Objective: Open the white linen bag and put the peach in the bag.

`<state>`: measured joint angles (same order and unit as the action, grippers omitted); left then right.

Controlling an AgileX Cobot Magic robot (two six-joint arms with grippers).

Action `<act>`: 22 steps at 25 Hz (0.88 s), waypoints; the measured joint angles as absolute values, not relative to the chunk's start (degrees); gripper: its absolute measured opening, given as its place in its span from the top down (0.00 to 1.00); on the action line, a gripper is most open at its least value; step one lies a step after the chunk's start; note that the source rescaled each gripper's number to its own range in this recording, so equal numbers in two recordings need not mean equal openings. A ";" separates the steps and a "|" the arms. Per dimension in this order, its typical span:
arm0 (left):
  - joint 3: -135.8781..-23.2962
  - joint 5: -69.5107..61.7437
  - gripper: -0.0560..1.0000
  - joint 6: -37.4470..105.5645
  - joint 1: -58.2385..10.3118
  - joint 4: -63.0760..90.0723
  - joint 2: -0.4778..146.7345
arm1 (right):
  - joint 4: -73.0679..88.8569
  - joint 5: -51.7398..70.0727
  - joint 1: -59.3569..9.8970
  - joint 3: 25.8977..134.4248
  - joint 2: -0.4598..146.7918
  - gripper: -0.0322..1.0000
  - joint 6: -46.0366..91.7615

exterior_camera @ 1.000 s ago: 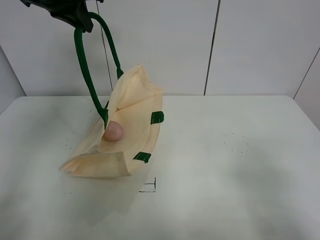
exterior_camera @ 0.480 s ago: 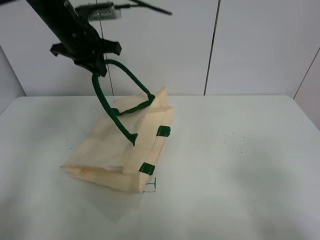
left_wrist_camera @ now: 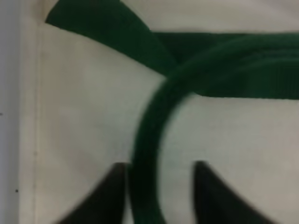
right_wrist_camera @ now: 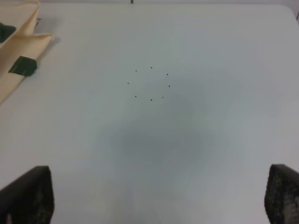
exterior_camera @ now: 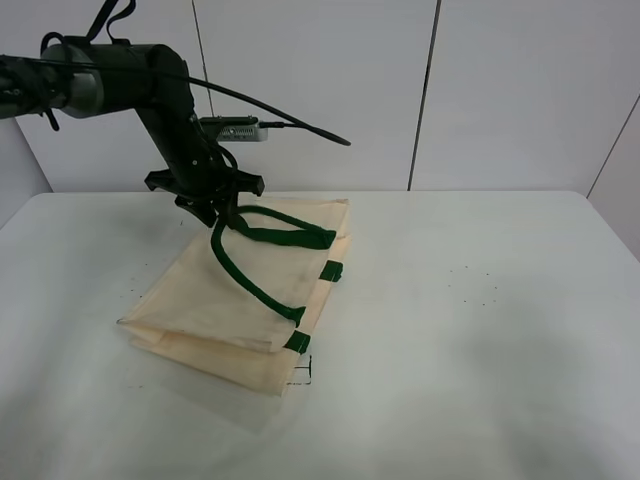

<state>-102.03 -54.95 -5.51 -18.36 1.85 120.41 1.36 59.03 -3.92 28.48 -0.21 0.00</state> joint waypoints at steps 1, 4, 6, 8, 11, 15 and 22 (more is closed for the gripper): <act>-102.03 -54.95 0.34 -5.51 -18.36 1.36 120.41 | 1.36 59.03 -3.92 28.48 -0.21 0.00 0.00; -102.61 -55.28 0.09 -5.51 -18.36 -1.85 120.35 | 1.36 59.03 -3.92 28.48 -0.21 0.00 0.00; -103.41 -56.50 0.03 -5.47 -18.36 -4.46 120.29 | 1.36 59.03 -3.92 28.48 -0.21 0.00 0.00; -104.01 -57.66 0.01 -5.47 -18.07 -6.63 120.09 | 1.36 59.03 -3.92 28.48 -0.21 0.00 0.00; -104.24 -58.54 0.00 -5.47 -16.43 -6.82 120.09 | 1.36 59.03 -3.92 28.48 -0.21 0.00 0.00; -104.24 -59.69 0.00 -5.47 -11.28 -6.77 120.09 | 1.36 59.03 -3.92 28.48 -0.21 0.00 0.00; -104.24 -64.04 0.00 -2.81 -1.17 -1.81 120.09 | 1.36 59.03 -3.92 28.48 -0.21 0.00 0.00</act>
